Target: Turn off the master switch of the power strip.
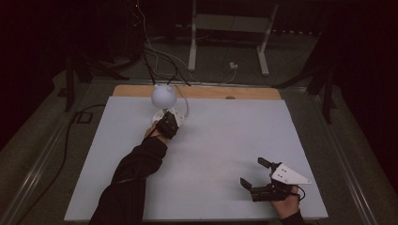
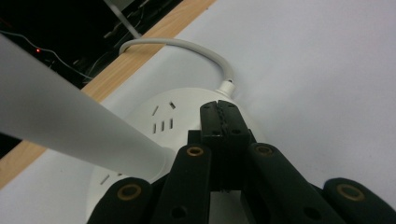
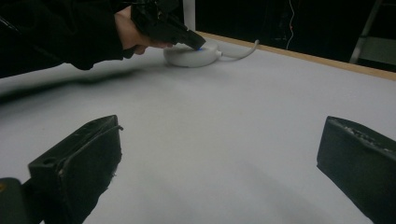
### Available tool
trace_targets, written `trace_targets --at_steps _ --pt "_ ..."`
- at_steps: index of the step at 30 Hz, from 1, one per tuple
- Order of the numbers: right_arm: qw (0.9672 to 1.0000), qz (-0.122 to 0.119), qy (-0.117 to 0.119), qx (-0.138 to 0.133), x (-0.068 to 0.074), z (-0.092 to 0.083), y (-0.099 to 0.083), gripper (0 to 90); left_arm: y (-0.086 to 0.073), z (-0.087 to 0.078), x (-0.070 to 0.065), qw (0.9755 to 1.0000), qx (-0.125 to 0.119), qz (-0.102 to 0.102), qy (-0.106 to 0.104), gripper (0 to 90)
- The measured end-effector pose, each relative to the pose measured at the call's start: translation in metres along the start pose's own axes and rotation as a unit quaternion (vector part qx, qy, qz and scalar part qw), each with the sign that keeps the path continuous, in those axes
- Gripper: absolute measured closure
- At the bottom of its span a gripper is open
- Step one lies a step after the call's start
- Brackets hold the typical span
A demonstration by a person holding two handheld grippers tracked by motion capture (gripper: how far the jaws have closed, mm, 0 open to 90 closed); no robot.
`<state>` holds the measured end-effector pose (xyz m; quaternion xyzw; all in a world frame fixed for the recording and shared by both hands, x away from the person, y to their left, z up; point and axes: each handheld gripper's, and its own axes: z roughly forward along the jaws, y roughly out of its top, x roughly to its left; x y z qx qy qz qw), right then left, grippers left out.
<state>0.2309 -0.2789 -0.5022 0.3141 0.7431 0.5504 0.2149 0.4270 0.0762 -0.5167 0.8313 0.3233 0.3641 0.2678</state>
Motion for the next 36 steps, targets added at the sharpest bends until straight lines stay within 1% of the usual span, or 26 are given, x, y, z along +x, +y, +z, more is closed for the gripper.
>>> trace_targets --at_steps 1,3,4,6,7,8,10,12,13,14,15,16,18,19,21,24,26,28,29,30,31,32,33,34,36 --pt "1.0 0.0 0.0 0.0 0.0 0.0 0.0 0.0 0.001 0.0 -0.001 0.9999 0.003 0.01 0.003 90.0" --pt "1.0 0.0 0.001 0.0 0.0 0.0 0.0 0.0 0.003 0.0 -0.001 0.9999 0.01 0.013 0.002 90.0" --pt "1.0 -0.001 0.001 -0.001 0.0 0.0 0.0 0.0 0.003 0.0 -0.001 0.9998 0.009 0.018 0.002 90.0" --pt "1.0 -0.001 0.001 0.0 0.0 0.0 0.0 0.0 0.005 0.0 0.0 0.9998 0.017 0.014 -0.002 90.0" --pt "1.0 -0.001 0.001 0.0 0.0 0.0 0.0 0.0 0.005 0.0 0.0 0.9996 0.02 0.021 0.0 90.0" --pt "1.0 -0.001 0.001 0.0 0.0 0.0 0.0 0.0 0.007 0.0 0.0 0.9995 0.024 0.02 -0.001 90.0" --pt "1.0 -0.001 0.001 0.0 0.001 0.0 0.0 0.0 0.009 0.001 0.0 0.9991 0.03 0.029 -0.003 90.0" --pt "1.0 -0.001 0.002 0.0 0.001 0.0 0.0 0.0 0.01 0.001 0.001 0.9989 0.036 0.03 -0.009 90.0" --pt "1.0 -0.001 0.002 0.0 0.001 0.0 0.0 0.0 0.01 0.001 0.003 0.999 0.036 0.023 -0.013 90.0" --pt "1.0 -0.001 0.002 0.0 0.001 0.0 0.0 0.0 0.01 0.001 0.003 0.9989 0.038 0.026 -0.013 90.0" --pt "1.0 -0.001 0.002 0.0 0.001 0.0 0.0 0.0 0.01 0.001 0.002 0.9986 0.038 0.034 -0.011 90.0" --pt "1.0 0.0 0.002 -0.001 0.001 0.0 0.001 0.0 0.01 0.002 0.002 0.9988 0.038 0.029 -0.012 90.0" --pt "1.0 -0.001 0.002 -0.001 0.001 0.0 0.001 0.0 0.011 0.002 0.001 0.9984 0.042 0.036 -0.009 90.0" --pt "1.0 -0.001 0.002 -0.001 0.001 0.0 0.001 0.0 0.011 0.002 0.0 0.9981 0.043 0.045 -0.005 90.0" --pt "1.0 -0.002 0.002 -0.001 0.001 0.0 0.001 0.0 0.012 0.002 0.001 0.9979 0.047 0.044 -0.008 90.0" --pt "1.0 -0.003 0.002 0.0 0.002 0.0 0.001 0.0 0.012 0.002 -0.001 0.9976 0.046 0.051 -0.002 90.0" --pt "1.0 -0.001 0.001 0.0 0.001 0.0 0.0 0.0 0.011 0.002 -0.001 0.9979 0.04 0.05 -0.002 90.0" --pt "1.0 0.0 0.001 0.0 0.001 0.0 0.0 0.0 0.009 0.001 0.001 0.9986 0.034 0.039 -0.007 90.0" --pt "1.0 0.0 0.001 0.0 0.0 -0.001 0.0 0.0 0.009 0.001 0.001 0.9987 0.032 0.04 -0.007 90.0" --pt "1.0 0.0 0.0 0.0 0.0 -0.001 0.0 0.0 0.009 0.002 0.0 0.9986 0.032 0.041 -0.004 90.0" --pt "1.0 0.0 0.0 0.0 0.0 0.0 0.0 0.0 0.009 0.0 0.0 0.9987 0.022 0.044 0.008 90.0" --pt "1.0 0.0 0.0 0.001 0.0 0.0 0.0 0.0 0.011 -0.001 0.001 0.999 0.026 0.035 -0.007 90.0" --pt "1.0 0.0 0.0 0.001 0.0 0.0 0.0 0.0 0.011 -0.001 0.002 0.9992 0.026 0.029 -0.012 90.0" --pt "1.0 -0.001 0.0 0.001 0.0 0.0 0.0 0.0 0.011 -0.002 0.001 0.999 0.025 0.035 -0.013 90.0" --pt "1.0 -0.001 0.0 0.001 0.0 0.0 0.0 0.0 0.011 -0.005 0.0 0.9991 0.019 0.037 -0.007 90.0"
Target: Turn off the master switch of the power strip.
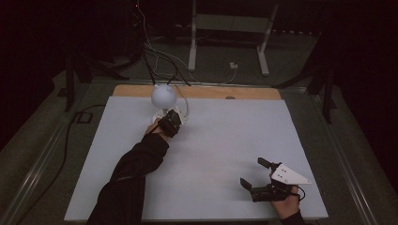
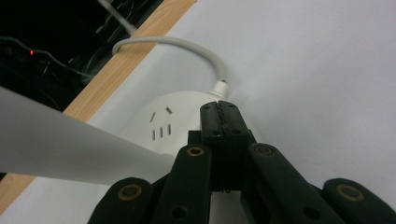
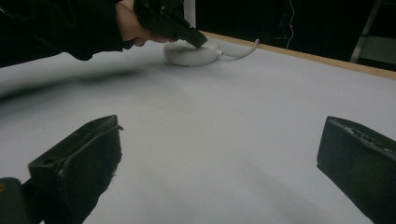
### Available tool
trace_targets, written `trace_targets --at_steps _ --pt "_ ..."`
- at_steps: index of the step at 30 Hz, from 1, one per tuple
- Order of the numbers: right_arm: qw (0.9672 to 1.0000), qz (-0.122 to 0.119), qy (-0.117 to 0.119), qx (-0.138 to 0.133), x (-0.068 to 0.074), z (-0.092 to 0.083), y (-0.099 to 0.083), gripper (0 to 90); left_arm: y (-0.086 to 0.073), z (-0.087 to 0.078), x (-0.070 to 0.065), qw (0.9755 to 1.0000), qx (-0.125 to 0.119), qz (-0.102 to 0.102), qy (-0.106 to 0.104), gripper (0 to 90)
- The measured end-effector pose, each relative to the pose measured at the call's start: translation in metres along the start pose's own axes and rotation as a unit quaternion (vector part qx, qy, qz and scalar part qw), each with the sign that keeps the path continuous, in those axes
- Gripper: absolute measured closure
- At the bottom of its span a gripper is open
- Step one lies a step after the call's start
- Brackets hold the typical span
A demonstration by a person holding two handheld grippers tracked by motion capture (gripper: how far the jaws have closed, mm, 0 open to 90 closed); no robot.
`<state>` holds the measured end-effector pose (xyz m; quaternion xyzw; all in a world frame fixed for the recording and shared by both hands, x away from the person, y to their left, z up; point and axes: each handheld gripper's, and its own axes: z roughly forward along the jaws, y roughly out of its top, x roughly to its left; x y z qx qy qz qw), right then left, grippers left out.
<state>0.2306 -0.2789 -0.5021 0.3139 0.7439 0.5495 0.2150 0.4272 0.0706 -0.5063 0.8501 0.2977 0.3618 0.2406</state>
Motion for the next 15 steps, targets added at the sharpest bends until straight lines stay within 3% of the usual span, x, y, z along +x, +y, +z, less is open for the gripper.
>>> trace_targets --at_steps 6,15 --pt "1.0 0.002 -0.001 0.0 0.0 0.0 0.0 0.0 0.004 -0.012 0.002 0.9997 -0.019 -0.013 -0.005 90.0" --pt "1.0 0.0 -0.001 -0.002 0.0 -0.001 0.0 0.0 0.008 -0.029 0.003 0.9978 -0.033 -0.035 -0.045 90.0"
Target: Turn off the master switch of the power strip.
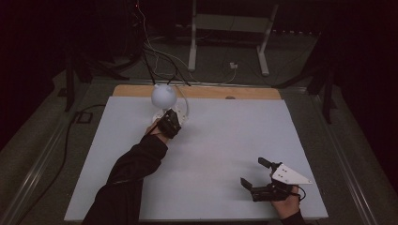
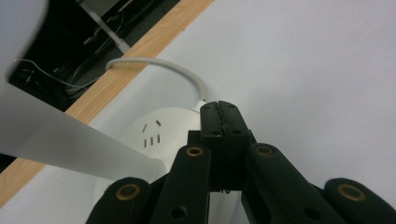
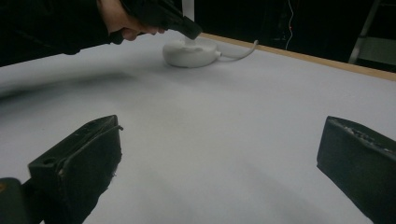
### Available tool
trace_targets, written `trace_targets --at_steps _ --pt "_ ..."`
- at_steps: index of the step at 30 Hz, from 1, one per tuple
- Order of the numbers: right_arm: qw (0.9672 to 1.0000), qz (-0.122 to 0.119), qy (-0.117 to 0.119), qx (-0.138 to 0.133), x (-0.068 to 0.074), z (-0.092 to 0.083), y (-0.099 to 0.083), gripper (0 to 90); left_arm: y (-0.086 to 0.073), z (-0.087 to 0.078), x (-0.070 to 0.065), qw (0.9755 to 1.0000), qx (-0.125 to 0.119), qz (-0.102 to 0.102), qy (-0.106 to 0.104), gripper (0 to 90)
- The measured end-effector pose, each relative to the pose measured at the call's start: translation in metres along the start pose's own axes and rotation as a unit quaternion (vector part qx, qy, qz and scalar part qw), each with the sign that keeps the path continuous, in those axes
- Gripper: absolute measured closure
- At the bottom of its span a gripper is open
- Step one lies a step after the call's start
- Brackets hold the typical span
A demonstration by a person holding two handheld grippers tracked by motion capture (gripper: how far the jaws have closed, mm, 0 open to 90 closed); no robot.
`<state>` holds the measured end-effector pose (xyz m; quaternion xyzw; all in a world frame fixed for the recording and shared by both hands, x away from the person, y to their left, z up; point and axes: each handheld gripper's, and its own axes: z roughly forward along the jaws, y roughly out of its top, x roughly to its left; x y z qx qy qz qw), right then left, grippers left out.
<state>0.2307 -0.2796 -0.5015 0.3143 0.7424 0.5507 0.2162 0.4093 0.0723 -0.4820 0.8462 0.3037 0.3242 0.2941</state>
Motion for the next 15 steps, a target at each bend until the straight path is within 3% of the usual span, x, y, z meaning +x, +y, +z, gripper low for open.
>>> trace_targets --at_steps 6,10,14,15 --pt "1.0 0.001 0.0 -0.001 0.0 0.0 0.0 0.0 0.004 -0.015 0.004 0.9985 -0.019 -0.026 -0.045 79.4" --pt "1.0 0.001 -0.001 -0.001 0.0 0.0 0.0 0.0 0.006 -0.024 0.002 0.9964 -0.026 -0.016 -0.079 59.3" --pt "1.0 0.001 0.0 0.0 0.0 0.0 0.0 0.0 0.007 -0.032 0.002 0.9937 -0.025 -0.025 -0.106 44.0" --pt "1.0 0.001 0.0 0.0 0.0 0.0 0.0 0.0 0.007 -0.034 0.002 0.9929 -0.025 -0.029 -0.113 44.0"
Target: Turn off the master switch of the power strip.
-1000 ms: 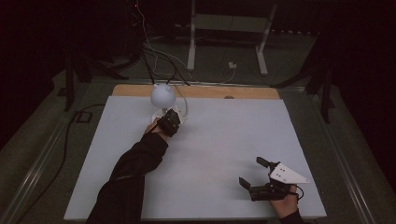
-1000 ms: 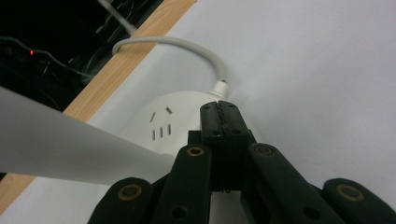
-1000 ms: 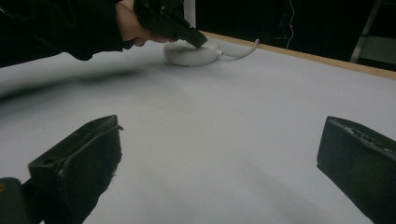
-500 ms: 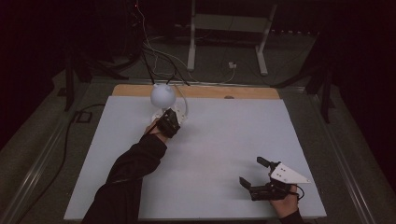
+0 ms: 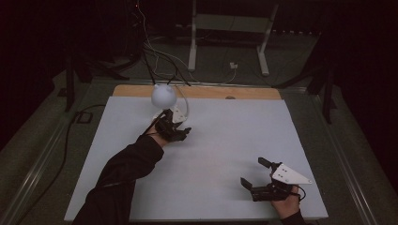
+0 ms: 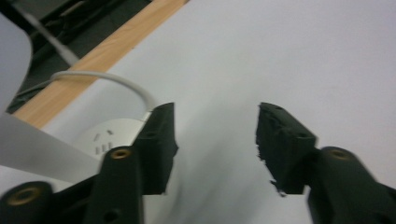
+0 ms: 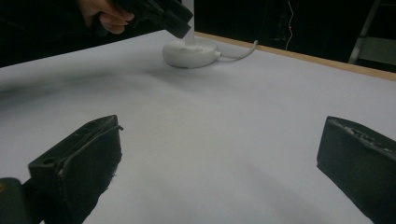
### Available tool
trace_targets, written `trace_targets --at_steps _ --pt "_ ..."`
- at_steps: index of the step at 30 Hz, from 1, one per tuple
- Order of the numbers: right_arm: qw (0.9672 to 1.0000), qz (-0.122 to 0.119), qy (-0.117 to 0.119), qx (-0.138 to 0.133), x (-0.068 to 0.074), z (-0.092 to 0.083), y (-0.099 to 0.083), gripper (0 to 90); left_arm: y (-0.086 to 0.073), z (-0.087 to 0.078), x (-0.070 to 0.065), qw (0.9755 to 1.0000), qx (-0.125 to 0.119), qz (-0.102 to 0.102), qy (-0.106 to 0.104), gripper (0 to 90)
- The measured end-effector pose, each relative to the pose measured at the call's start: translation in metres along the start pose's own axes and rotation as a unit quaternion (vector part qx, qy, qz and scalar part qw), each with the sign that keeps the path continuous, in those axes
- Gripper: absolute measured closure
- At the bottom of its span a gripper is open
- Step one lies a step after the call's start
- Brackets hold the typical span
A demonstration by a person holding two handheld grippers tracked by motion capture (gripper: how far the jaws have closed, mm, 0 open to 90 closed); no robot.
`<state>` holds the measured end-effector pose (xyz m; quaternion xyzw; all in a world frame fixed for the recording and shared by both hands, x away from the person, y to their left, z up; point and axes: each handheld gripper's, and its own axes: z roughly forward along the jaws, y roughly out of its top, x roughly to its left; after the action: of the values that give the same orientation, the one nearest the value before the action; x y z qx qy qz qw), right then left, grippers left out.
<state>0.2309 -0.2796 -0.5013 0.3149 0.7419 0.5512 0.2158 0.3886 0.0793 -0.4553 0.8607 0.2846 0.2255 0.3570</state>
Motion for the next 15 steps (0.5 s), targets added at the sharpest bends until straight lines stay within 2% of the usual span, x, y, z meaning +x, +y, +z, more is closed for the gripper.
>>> trace_targets --at_steps 4,6,7,10,12,15 --pt "1.0 0.001 0.001 0.001 0.0 0.0 0.0 0.0 0.001 -0.009 0.0 0.9996 0.003 -0.013 -0.026 27.9" --pt "1.0 0.001 0.001 0.001 0.0 0.0 0.0 0.0 0.001 -0.014 0.0 0.9989 0.007 -0.014 -0.045 24.7" --pt "1.0 0.001 0.001 0.001 0.0 0.0 0.0 0.0 0.0 -0.016 0.0 0.9981 0.006 -0.021 -0.058 18.0" --pt "1.0 0.001 0.0 0.0 0.0 0.0 0.0 0.0 -0.001 -0.023 0.0 0.9954 0.004 -0.037 -0.088 7.9" --pt "1.0 0.0 0.0 0.0 0.0 0.0 0.0 0.0 -0.004 -0.027 0.001 0.9936 0.007 -0.043 -0.105 2.8" --pt "1.0 0.001 0.001 0.001 0.001 0.001 0.0 0.0 -0.009 -0.035 0.0 0.9922 0.003 -0.038 -0.118 1.9"
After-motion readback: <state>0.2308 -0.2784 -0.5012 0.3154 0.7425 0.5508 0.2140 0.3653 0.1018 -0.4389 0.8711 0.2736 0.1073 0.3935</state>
